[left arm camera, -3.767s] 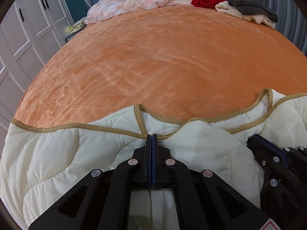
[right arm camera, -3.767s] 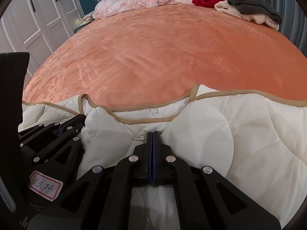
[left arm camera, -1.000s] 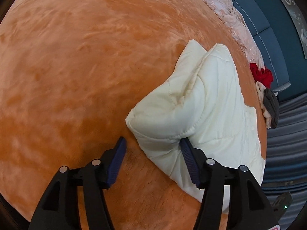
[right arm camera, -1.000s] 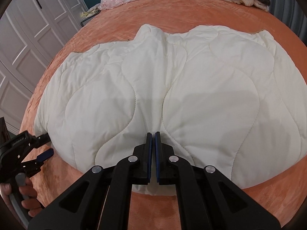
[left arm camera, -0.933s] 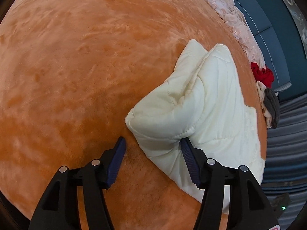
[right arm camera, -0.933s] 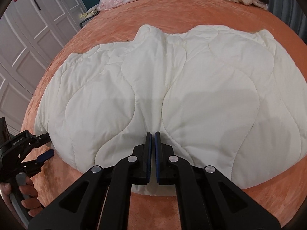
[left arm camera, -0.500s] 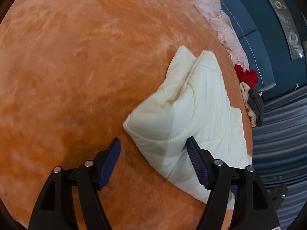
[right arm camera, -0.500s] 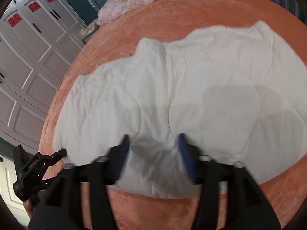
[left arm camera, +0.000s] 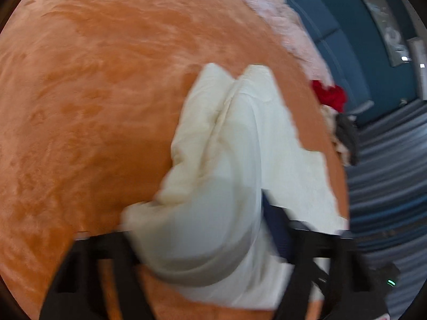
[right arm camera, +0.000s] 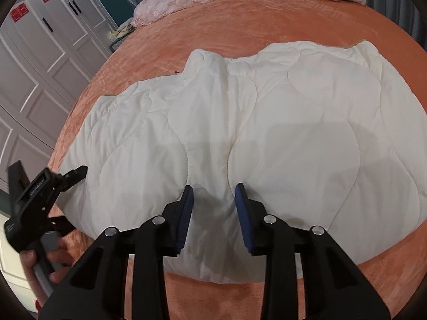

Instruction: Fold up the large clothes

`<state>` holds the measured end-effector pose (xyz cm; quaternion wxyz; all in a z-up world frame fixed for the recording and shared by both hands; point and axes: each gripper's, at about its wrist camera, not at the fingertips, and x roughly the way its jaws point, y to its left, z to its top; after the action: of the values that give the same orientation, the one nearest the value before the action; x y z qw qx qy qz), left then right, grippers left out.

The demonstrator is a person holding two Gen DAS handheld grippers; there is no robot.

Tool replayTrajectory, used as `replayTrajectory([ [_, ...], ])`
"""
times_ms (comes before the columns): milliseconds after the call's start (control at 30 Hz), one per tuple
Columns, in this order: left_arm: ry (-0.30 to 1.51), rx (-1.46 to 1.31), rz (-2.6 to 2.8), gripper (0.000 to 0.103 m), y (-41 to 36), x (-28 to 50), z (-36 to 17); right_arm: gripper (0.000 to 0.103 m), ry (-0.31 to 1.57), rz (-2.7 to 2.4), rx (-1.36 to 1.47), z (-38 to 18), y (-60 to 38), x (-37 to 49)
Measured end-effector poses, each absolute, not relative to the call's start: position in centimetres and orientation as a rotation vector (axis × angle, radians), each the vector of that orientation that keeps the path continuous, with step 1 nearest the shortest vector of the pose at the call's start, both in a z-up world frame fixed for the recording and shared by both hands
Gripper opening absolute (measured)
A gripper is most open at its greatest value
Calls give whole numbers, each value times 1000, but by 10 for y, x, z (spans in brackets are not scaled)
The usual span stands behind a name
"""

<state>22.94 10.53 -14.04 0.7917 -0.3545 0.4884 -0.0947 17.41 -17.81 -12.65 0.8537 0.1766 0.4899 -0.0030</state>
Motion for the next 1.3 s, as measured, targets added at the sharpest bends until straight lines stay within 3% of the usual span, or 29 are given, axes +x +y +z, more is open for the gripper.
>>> replayTrajectory([
  [67,1035,-800,-254,28,112,222,-129,24,1053,1,345,-128,-172,172],
  [133,1007,-780,-305,24,113,210,-108,18,1080,25,315,-131,-162,168],
  [267,961,-641,-363,21,107,175,-59,9,1108,77,285,-131,-136,154],
  [600,866,-392,-348,20,118,102,50,8,1085,301,304,-109,-64,94],
  [800,886,-303,-405,20,68,104,44,5,1157,301,286,-138,-73,99],
  [1033,877,-214,-524,20,-30,120,49,7,1075,259,338,-104,-147,68],
  [1200,952,-131,-594,21,-119,132,17,11,1055,78,356,-94,-247,24],
  [1300,1021,-77,-592,27,-163,134,-24,14,1051,-6,391,-94,-292,6],
])
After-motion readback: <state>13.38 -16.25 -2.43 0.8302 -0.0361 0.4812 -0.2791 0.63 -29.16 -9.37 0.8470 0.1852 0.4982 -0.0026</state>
